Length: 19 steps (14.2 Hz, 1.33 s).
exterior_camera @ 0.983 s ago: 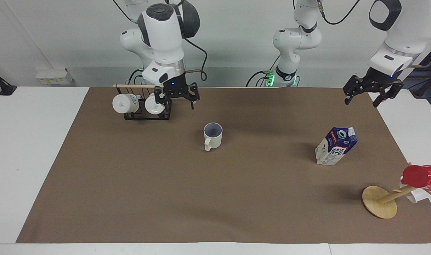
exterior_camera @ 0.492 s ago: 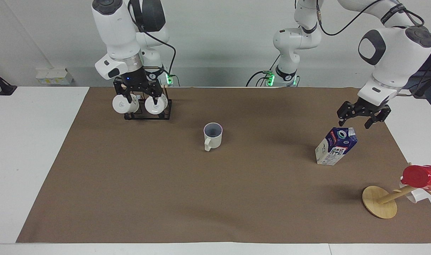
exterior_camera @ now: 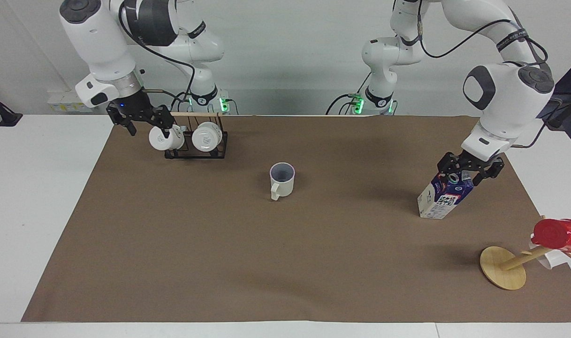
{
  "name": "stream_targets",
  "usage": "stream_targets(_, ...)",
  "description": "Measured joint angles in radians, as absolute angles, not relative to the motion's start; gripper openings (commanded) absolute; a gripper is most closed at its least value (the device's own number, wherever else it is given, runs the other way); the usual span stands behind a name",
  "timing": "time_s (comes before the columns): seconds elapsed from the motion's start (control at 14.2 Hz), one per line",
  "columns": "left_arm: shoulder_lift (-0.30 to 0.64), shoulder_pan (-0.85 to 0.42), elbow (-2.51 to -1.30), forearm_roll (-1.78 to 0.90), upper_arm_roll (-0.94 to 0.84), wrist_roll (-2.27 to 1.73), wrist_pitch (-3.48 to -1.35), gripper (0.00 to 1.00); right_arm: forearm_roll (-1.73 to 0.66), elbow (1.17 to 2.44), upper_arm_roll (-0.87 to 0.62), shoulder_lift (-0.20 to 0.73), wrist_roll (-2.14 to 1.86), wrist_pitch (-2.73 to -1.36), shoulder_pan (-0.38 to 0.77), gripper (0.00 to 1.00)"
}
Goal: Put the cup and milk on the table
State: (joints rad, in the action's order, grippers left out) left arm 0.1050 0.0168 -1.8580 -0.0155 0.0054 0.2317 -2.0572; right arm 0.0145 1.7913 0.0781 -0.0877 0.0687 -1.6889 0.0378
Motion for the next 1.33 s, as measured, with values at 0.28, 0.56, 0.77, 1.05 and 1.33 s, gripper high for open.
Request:
stream_targets(0.28, 0.112, 0.017, -1.865, -0.016, 0.005, 0.232, -2.059, 0.61, 0.014, 1.756, 0.075, -0.095, 0.03, -1.689, -0.006, 1.0)
stream_targets(0.56, 0.111, 0.017, -1.869, -0.016, 0.005, 0.233, -2.059, 0.46, 0.014, 1.643, 0.053, -0.096, 0.03, -1.606, -0.002, 1.0)
stream_targets(0.77, 0.108, 0.015, -1.867, -0.016, 0.002, 0.233, -2.059, 0.46, 0.017, 1.581, 0.05, -0.096, 0.03, -1.533, -0.002, 1.0)
stream_targets(1.05, 0.082, -0.04, -1.857, -0.016, -0.005, 0.189, -2.059, 0.46, 0.033, 1.577, 0.045, -0.096, 0.03, -1.529, -0.002, 1.0)
stream_targets(1.33, 0.079, -0.203, -1.836, -0.016, -0.012, -0.01, -2.059, 0.46, 0.034, 1.572, 0.043, -0.096, 0.03, -1.48, -0.002, 1.0)
